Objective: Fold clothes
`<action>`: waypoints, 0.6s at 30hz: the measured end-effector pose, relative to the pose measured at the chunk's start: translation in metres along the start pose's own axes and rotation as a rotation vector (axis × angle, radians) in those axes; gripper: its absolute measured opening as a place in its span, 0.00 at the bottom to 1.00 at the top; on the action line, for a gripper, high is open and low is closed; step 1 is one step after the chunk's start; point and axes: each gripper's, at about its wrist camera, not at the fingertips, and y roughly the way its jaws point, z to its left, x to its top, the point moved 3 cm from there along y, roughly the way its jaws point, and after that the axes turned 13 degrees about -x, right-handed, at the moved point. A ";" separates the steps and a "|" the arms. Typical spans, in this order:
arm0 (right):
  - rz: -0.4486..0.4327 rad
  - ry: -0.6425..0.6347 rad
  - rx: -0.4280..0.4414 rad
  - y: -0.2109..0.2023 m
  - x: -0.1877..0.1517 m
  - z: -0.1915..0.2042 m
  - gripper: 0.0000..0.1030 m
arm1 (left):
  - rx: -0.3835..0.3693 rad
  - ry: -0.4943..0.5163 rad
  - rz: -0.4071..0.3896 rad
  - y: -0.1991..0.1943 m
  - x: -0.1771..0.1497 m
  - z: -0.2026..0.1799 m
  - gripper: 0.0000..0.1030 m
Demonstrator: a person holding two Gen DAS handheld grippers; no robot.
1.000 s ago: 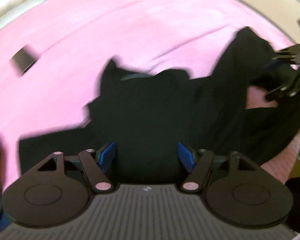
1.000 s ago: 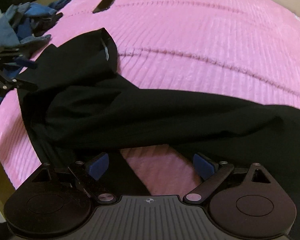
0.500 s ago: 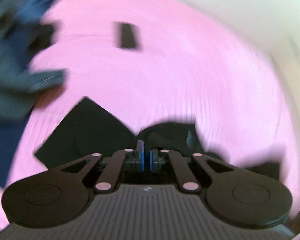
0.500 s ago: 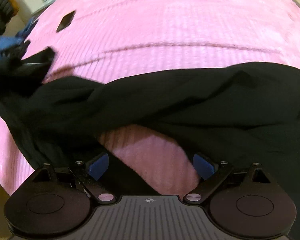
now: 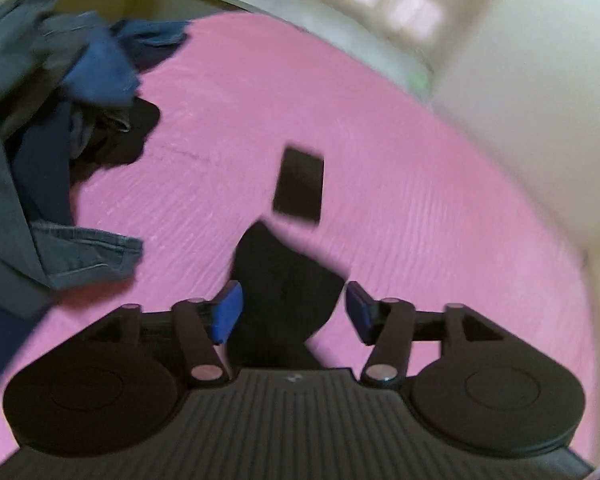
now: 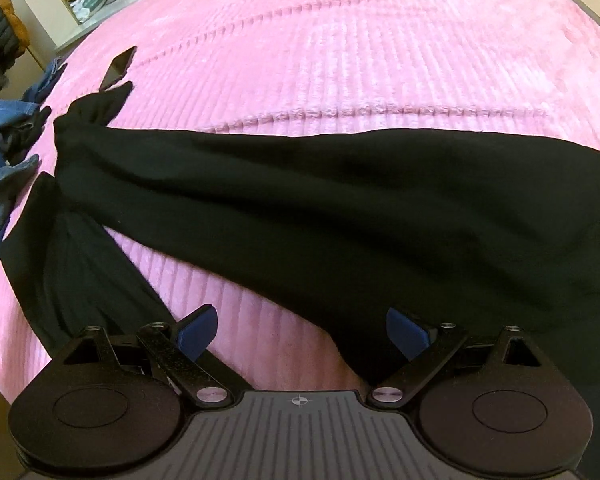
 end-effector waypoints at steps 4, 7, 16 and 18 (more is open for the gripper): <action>-0.003 -0.045 0.030 0.006 0.004 0.016 0.91 | 0.088 0.331 0.161 0.019 -0.052 0.007 0.63; -0.005 -0.115 0.042 0.013 0.009 0.038 0.91 | 0.159 0.675 0.264 0.035 -0.095 0.013 0.63; 0.094 -0.196 0.022 0.034 -0.028 0.070 0.91 | 0.226 0.703 0.470 0.040 -0.146 0.112 0.63; 0.096 -0.189 0.000 0.030 -0.039 0.071 0.91 | 0.236 0.571 0.483 0.040 -0.144 0.139 0.66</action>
